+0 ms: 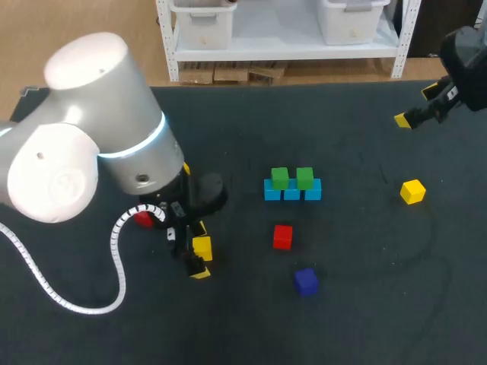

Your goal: Place the blue cubes, place green cubes on the blue cubes, place the yellow cubes on the green cubes, then place the red cubes on the yellow cubes, and place purple cube on the red cubes.

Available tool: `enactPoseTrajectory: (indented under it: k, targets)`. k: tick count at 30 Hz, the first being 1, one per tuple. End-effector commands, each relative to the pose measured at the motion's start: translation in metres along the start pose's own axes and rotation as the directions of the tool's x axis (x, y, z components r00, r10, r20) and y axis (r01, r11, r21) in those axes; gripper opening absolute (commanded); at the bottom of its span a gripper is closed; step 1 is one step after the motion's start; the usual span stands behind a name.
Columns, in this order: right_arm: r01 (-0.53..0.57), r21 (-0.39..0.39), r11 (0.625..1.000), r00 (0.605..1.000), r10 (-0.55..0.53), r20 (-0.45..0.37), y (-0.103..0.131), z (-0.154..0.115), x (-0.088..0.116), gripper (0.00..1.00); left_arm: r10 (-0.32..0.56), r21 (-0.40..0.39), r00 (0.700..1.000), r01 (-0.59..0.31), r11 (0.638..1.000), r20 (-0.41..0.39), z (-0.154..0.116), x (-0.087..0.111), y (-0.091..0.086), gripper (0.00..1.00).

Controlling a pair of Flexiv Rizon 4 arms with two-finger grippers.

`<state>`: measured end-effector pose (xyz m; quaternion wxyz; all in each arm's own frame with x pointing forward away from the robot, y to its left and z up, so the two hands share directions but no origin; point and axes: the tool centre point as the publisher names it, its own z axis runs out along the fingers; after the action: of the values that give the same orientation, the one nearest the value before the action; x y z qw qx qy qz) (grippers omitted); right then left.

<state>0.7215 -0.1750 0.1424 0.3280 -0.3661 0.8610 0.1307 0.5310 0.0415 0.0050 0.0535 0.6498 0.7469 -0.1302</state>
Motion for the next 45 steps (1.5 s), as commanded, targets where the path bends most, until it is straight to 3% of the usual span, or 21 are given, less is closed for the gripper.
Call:
enactPoseTrajectory:
  k: [1,3,4,5,6,14,21,25,29,33,37,45]
  targets:
    - [0.000,-0.002,1.000,1.000,0.000,0.001,0.000,0.000,0.000,1.00,0.008,0.000,1.000,-0.008,1.000,-0.019,0.003,-0.002,0.005,0.99]
    - [0.000,-0.002,1.000,1.000,0.000,0.001,0.000,0.000,0.000,1.00,0.004,-0.003,1.000,-0.005,1.000,-0.021,0.004,-0.001,0.007,0.72]
    - [0.000,-0.002,1.000,1.000,0.000,0.001,0.000,0.000,0.000,1.00,0.003,-0.003,1.000,-0.003,1.000,-0.020,0.004,-0.001,0.007,0.49]
    - [0.000,-0.002,1.000,1.000,0.000,0.001,0.000,0.000,0.000,1.00,0.001,-0.009,1.000,-0.002,1.000,-0.021,0.005,-0.001,0.007,0.33]
    - [0.000,-0.002,1.000,1.000,0.000,0.001,0.000,0.000,0.000,1.00,0.000,-0.016,1.000,0.000,1.000,-0.022,0.005,-0.001,0.008,0.00]
    - [0.000,-0.002,1.000,1.000,0.000,0.001,0.000,0.000,0.000,1.00,-0.009,-0.037,0.999,0.008,0.999,-0.031,-0.005,-0.002,0.012,0.00]
    - [0.000,-0.002,1.000,1.000,0.000,0.001,0.000,0.000,0.000,1.00,-0.010,-0.060,0.999,0.008,0.998,-0.032,-0.037,-0.013,0.021,0.00]
    - [0.000,-0.002,1.000,1.000,0.000,0.001,0.000,0.000,0.000,1.00,-0.021,-0.091,0.999,0.018,0.996,-0.033,-0.065,-0.023,0.037,0.00]
    - [0.000,-0.002,1.000,1.000,0.000,0.001,0.000,0.000,0.000,1.00,-0.015,-0.136,0.999,0.011,0.991,-0.033,-0.102,-0.048,0.061,0.00]
    - [0.000,-0.002,1.000,1.000,0.000,0.001,0.000,0.000,0.000,1.00,0.016,-0.159,0.999,-0.021,0.987,-0.034,-0.117,-0.084,0.078,0.00]
    - [0.000,-0.002,1.000,1.000,0.000,0.001,0.000,0.000,0.000,1.00,0.033,-0.193,0.998,-0.042,0.980,-0.050,-0.112,-0.119,0.096,0.00]
    - [0.000,-0.002,1.000,1.000,0.000,0.001,0.000,0.000,0.000,1.00,0.104,-0.173,0.992,-0.114,0.978,-0.065,-0.088,-0.171,0.124,0.00]
